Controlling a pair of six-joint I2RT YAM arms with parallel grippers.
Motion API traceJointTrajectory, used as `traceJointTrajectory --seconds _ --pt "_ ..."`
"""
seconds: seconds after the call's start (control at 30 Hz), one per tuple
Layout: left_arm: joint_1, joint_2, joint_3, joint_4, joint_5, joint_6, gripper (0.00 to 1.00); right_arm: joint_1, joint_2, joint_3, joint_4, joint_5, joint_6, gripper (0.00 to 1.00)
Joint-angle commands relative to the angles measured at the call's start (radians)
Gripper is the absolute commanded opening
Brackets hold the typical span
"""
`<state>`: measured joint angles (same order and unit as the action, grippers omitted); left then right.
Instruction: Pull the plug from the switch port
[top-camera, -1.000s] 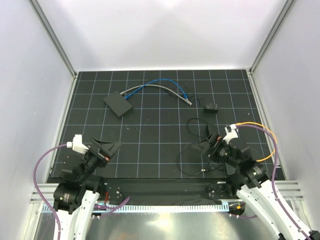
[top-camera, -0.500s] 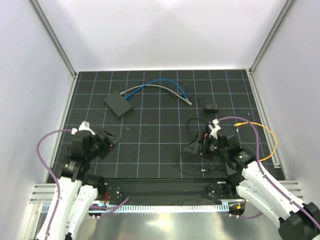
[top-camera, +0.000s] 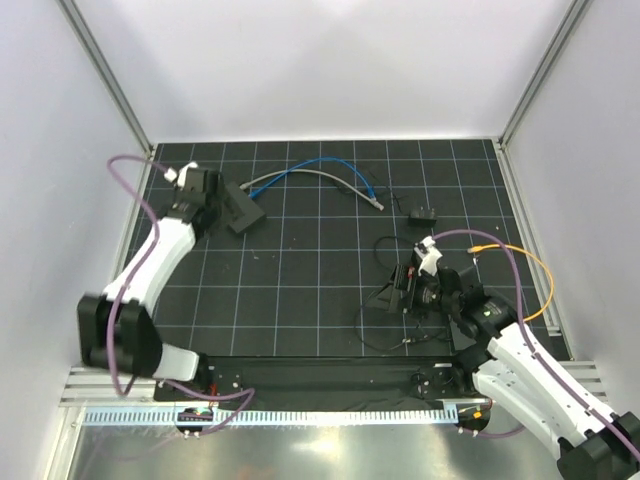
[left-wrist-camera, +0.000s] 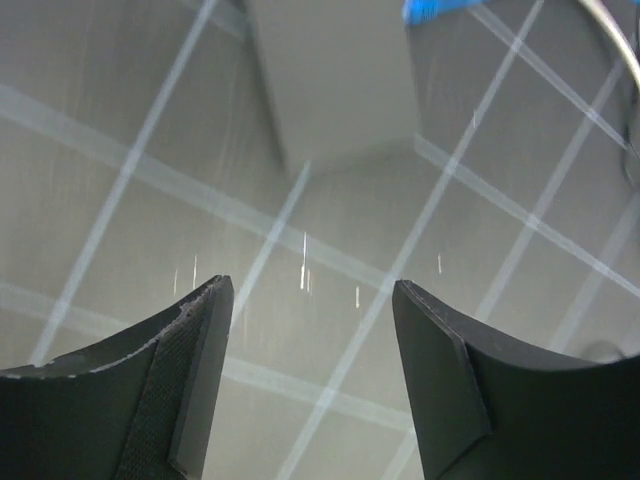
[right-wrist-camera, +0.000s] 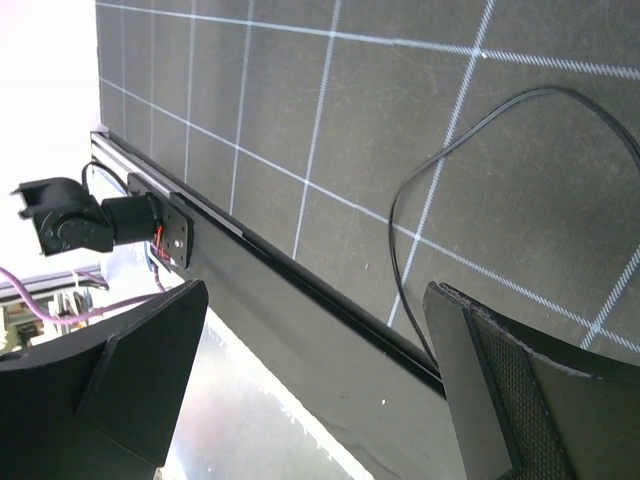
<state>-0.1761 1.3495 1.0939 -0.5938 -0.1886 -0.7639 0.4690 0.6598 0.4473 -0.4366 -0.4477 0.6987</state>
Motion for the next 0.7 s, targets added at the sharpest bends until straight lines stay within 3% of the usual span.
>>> traceJointTrajectory --seconds 0.0,0.03,0.17,0.4,0.53,0.67 --pt "0.003 0.177 0.131 0.202 -0.107 0.179 0.71 -0.001 -0.04 0.08 -0.063 0.009 -0.048 1.0" --pt "0.004 0.224 0.162 0.265 -0.109 0.216 0.71 -0.001 -0.045 0.09 -0.079 0.02 -0.051 1.0" --pt "0.01 0.494 0.482 0.269 -0.14 0.346 0.72 -0.001 -0.065 0.122 -0.152 0.047 -0.057 1.0" --pt "0.058 0.902 0.973 0.163 -0.12 0.455 0.7 -0.001 -0.155 0.102 -0.215 0.119 -0.018 1.0" --pt "0.078 1.004 1.076 0.149 -0.146 0.479 0.7 -0.001 -0.195 0.094 -0.232 0.167 0.008 1.0" --pt "0.09 1.037 1.087 0.154 -0.14 0.443 0.64 -0.001 -0.207 0.077 -0.183 0.179 0.045 1.0"
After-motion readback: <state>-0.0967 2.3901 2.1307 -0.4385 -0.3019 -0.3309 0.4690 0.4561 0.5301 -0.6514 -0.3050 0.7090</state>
